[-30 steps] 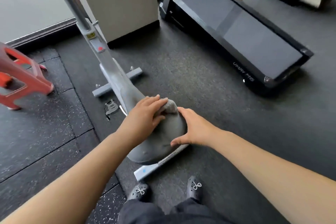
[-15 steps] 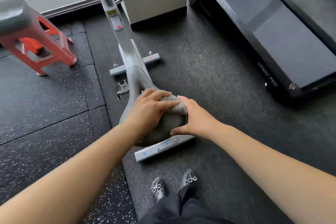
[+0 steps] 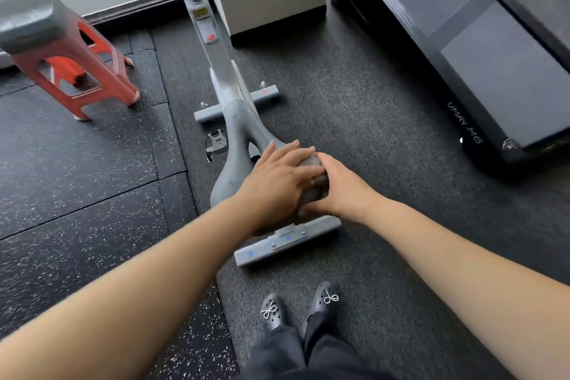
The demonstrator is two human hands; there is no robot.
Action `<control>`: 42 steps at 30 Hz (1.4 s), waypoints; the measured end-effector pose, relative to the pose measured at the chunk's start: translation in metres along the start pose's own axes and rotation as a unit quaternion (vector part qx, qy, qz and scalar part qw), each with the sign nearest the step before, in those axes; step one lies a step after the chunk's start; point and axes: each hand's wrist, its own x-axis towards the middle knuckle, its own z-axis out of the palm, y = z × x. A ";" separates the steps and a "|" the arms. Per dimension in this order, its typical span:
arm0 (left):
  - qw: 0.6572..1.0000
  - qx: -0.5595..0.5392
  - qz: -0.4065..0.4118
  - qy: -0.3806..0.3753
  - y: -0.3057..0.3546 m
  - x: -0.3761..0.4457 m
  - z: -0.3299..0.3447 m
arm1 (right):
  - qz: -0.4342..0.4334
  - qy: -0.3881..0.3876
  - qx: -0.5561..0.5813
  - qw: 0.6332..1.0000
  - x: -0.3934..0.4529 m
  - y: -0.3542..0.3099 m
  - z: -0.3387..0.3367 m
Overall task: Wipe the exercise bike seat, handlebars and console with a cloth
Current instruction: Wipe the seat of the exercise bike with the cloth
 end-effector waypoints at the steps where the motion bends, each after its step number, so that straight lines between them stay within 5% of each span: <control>1: 1.000 0.005 -0.004 -0.006 -0.005 0.012 -0.003 | 0.000 0.001 0.007 1.000 0.000 0.000 0.000; 5: 0.998 -0.041 -0.041 0.031 -0.030 0.032 -0.017 | -0.008 -0.018 0.027 0.999 -0.002 -0.002 -0.007; 10: 0.936 -0.149 -0.177 0.266 -0.026 -0.024 -0.036 | 0.009 0.000 0.065 0.998 0.001 -0.009 -0.010; 16: 0.968 -0.027 -0.220 0.118 -0.008 -0.075 0.018 | 0.024 0.065 0.020 0.997 0.032 -0.030 0.017; 24: 0.878 -0.253 -0.353 0.201 -0.074 -0.059 -0.024 | 0.052 0.129 -0.021 0.990 0.043 -0.033 0.030; 26: 0.901 -0.247 -0.269 0.233 -0.042 -0.072 -0.026 | 0.080 0.127 -0.020 0.988 0.046 -0.039 0.029; 28: 0.942 -0.168 -0.229 0.179 -0.010 -0.079 -0.006 | 0.095 0.141 -0.024 0.985 0.047 -0.043 0.030; 32: 0.938 -0.065 -0.318 0.124 -0.013 -0.068 0.019 | 0.090 0.171 -0.025 0.981 0.042 -0.043 0.033; 38: 0.889 -0.320 -0.311 0.105 -0.086 -0.013 -0.009 | 0.086 0.197 -0.012 0.977 0.038 -0.043 0.036; 42: 0.865 -0.342 -0.296 0.215 -0.083 -0.017 -0.022 | 0.087 0.207 -0.009 0.974 0.040 -0.041 0.037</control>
